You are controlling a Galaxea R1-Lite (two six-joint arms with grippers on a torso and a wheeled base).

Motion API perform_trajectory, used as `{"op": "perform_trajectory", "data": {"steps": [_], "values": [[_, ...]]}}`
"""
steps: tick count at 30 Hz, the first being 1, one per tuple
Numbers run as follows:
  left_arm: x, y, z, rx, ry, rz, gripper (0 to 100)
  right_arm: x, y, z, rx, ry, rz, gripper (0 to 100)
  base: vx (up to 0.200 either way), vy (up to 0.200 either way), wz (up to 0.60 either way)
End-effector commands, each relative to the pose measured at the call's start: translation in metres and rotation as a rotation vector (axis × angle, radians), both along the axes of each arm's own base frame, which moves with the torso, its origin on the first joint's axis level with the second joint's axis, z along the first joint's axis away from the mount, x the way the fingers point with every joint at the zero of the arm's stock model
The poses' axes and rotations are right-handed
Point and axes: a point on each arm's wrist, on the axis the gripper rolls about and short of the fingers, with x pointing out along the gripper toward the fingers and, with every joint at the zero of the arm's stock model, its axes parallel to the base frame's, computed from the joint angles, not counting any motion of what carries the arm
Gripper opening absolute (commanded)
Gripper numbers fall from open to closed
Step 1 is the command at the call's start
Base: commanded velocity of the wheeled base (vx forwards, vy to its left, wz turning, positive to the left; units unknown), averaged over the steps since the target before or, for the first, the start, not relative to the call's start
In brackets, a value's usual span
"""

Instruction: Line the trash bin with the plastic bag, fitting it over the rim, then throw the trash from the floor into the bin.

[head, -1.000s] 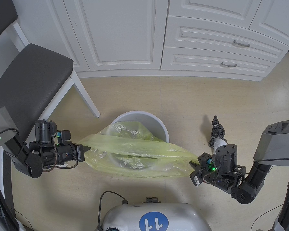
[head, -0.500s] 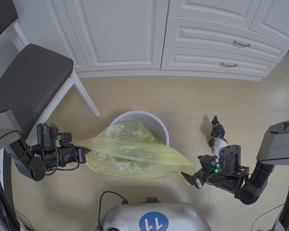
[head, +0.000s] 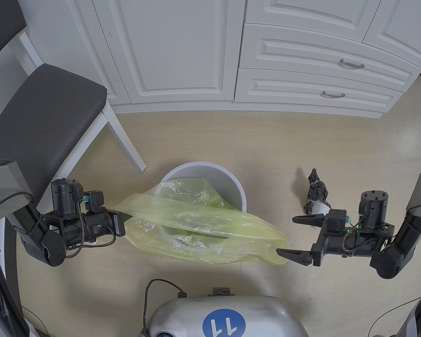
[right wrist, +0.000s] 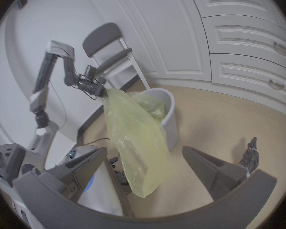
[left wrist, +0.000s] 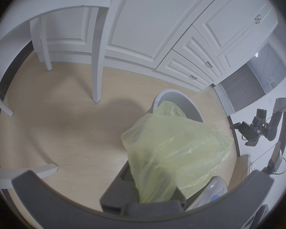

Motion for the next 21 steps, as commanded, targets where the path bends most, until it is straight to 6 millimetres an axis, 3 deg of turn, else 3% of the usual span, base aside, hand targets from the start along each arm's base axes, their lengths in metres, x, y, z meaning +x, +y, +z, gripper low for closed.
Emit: {"op": "perform_trajectory", "data": {"steps": [1,6,9,11,12,13,14,16,20,21], "values": [[-0.001,-0.001,-0.002,0.000,-0.012,-0.002,0,0.003,-0.036,0.012,0.065,-0.032,0.018,100,0.000,0.000,0.00],[-0.002,-0.002,-0.003,0.002,-0.010,-0.007,0,0.003,-0.031,0.018,0.093,-0.121,0.019,100,0.000,0.000,0.00],[-0.003,-0.003,-0.003,0.002,-0.007,-0.009,0,-0.004,-0.008,0.022,0.119,-0.130,-0.058,100,0.000,0.000,0.00],[-0.004,-0.002,-0.003,-0.002,-0.001,-0.007,0,-0.004,-0.008,0.022,0.119,-0.130,-0.058,100,0.000,0.000,0.00],[-0.004,-0.002,-0.004,0.000,-0.001,-0.008,0,-0.004,0.031,0.029,0.163,-0.148,-0.244,100,0.000,0.000,0.00],[-0.004,-0.002,-0.004,0.000,-0.001,-0.008,100,-0.004,0.031,0.029,0.163,-0.148,-0.244,100,0.000,0.000,0.00],[-0.007,-0.001,-0.004,0.001,0.006,-0.013,100,0.008,0.065,0.039,0.184,-0.180,-0.323,100,0.000,0.000,0.00],[-0.008,-0.003,-0.003,0.002,0.004,-0.018,100,0.014,0.087,0.050,0.162,-0.160,-0.334,100,0.000,0.000,0.00],[-0.010,-0.005,-0.004,0.004,0.005,-0.028,100,0.007,0.137,0.088,0.038,-0.052,-0.314,100,0.000,0.000,0.00],[-0.010,-0.005,-0.004,0.003,0.007,-0.030,100,0.006,0.142,0.092,0.024,-0.045,-0.320,100,0.000,0.000,0.00]]}}
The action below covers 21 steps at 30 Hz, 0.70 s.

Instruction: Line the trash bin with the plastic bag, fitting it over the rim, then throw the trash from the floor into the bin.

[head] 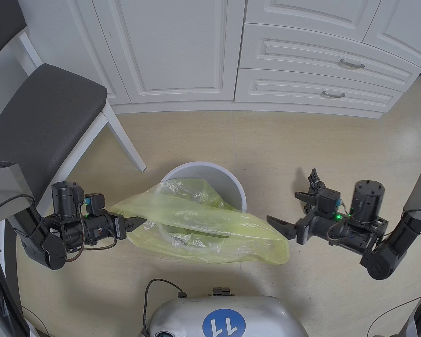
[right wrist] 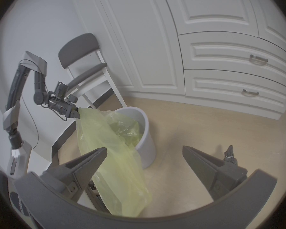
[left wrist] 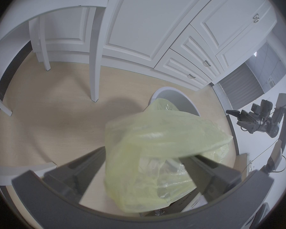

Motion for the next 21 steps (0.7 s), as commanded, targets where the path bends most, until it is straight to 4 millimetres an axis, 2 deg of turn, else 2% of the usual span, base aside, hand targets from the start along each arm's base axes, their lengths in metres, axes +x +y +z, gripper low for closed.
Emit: {"op": "perform_trajectory", "data": {"steps": [1,4,5,6,8,13,17,21], "values": [[-0.006,-0.002,-0.003,0.003,0.016,-0.018,100,-0.006,0.131,0.075,-0.070,0.067,-0.041,100,0.000,0.000,0.00],[-0.005,0.001,-0.004,-0.015,0.017,-0.040,100,-0.008,0.158,0.076,-0.108,0.069,-0.026,100,0.000,0.000,0.00],[-0.004,0.001,-0.003,-0.017,0.016,-0.044,100,-0.008,0.161,0.076,-0.111,0.069,-0.021,100,0.000,0.000,0.00],[-0.004,0.004,-0.003,-0.027,0.019,-0.054,100,-0.010,0.174,0.075,-0.126,0.060,0.007,100,0.000,0.000,0.00],[-0.004,0.006,-0.005,-0.031,0.026,-0.057,100,-0.009,0.185,0.072,-0.156,0.044,0.032,100,0.000,0.000,0.00],[-0.002,0.005,-0.013,-0.027,0.045,-0.058,100,-0.007,0.209,0.059,-0.167,0.028,0.068,100,0.000,0.000,0.00],[-0.002,0.004,-0.017,-0.027,0.044,-0.061,100,0.001,0.231,0.041,-0.168,0.033,0.084,100,0.000,0.000,0.00],[-0.002,0.005,-0.020,-0.028,0.035,-0.060,100,0.005,0.240,0.032,-0.178,0.038,0.088,100,0.000,0.000,0.00]]}}
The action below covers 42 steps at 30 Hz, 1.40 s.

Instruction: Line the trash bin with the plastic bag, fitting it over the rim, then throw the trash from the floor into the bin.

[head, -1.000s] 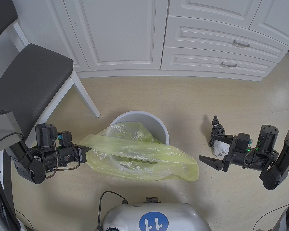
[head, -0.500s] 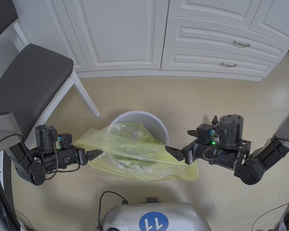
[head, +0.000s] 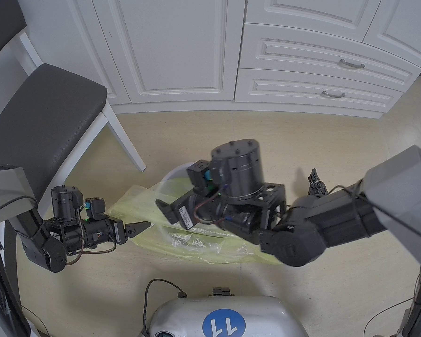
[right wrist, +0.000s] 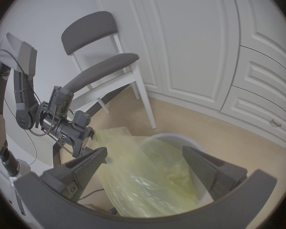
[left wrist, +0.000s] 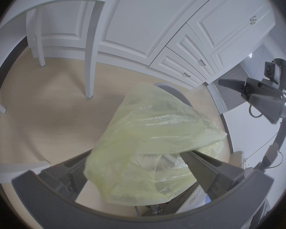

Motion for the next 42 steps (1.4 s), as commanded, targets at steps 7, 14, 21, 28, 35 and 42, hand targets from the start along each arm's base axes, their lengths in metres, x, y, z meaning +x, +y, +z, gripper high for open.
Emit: {"op": "perform_trajectory", "data": {"steps": [7,14,21,28,35,42], "values": [[0.000,0.000,-0.013,0.001,0.028,-0.005,100,-0.004,0.023,-0.042,-0.104,0.052,0.027,100,0.000,0.000,0.00],[0.000,0.001,-0.011,0.000,0.020,0.001,100,-0.004,0.002,-0.044,-0.187,0.033,0.020,100,0.000,0.000,0.00],[-0.001,0.001,-0.007,-0.004,0.000,0.002,100,0.008,-0.008,-0.053,-0.211,0.056,-0.009,100,0.000,0.000,0.00],[-0.001,0.001,-0.007,-0.006,-0.011,-0.001,100,0.011,-0.016,-0.065,-0.261,0.103,-0.022,100,0.000,0.000,0.00],[-0.001,0.000,-0.008,-0.006,-0.009,-0.006,100,0.031,-0.012,-0.071,-0.236,0.101,-0.055,100,0.000,0.000,0.00],[-0.001,-0.001,-0.006,-0.007,-0.014,-0.009,100,0.044,-0.016,-0.073,-0.219,0.104,-0.085,0,0.000,0.000,0.00]]}}
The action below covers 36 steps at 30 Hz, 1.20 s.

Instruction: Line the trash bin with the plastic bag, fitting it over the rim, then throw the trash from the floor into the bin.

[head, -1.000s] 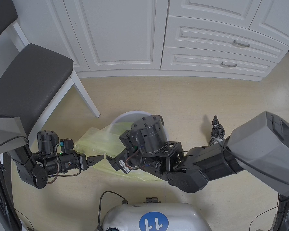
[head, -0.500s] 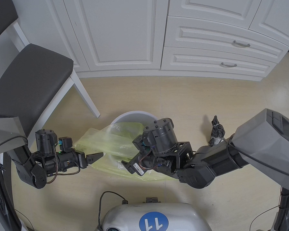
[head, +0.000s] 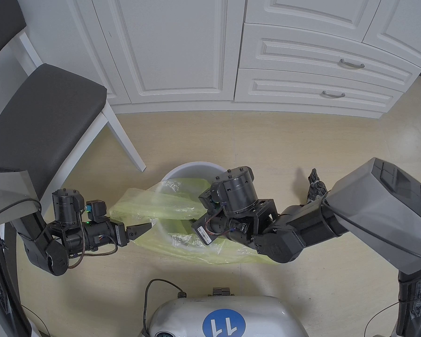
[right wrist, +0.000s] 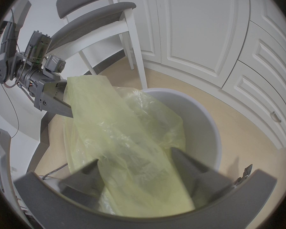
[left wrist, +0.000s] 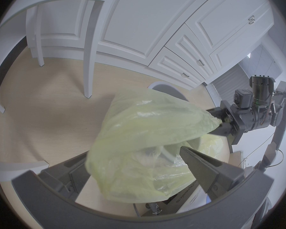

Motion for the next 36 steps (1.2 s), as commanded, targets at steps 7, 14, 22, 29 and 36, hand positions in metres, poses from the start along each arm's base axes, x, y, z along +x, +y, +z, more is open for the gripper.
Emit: {"op": "perform_trajectory", "data": {"steps": [7,14,22,29,36], "values": [[0.000,-0.002,0.002,-0.004,-0.009,-0.005,100,0.032,-0.008,0.017,0.089,-0.045,-0.089,0,0.000,0.000,0.00],[0.004,-0.005,0.001,-0.016,-0.072,-0.006,100,0.061,-0.004,0.031,0.182,-0.113,-0.168,0,0.000,0.000,0.00],[0.006,-0.013,0.003,-0.091,-0.133,-0.005,100,0.087,-0.004,0.022,0.219,-0.141,-0.232,0,0.000,0.000,0.00],[0.006,-0.014,0.001,-0.123,-0.157,-0.001,100,0.102,-0.003,0.019,0.251,-0.173,-0.281,0,0.000,0.000,0.00],[0.008,-0.018,0.002,-0.130,-0.160,-0.010,100,0.117,-0.001,0.025,0.309,-0.216,-0.314,0,0.000,0.000,0.00]]}}
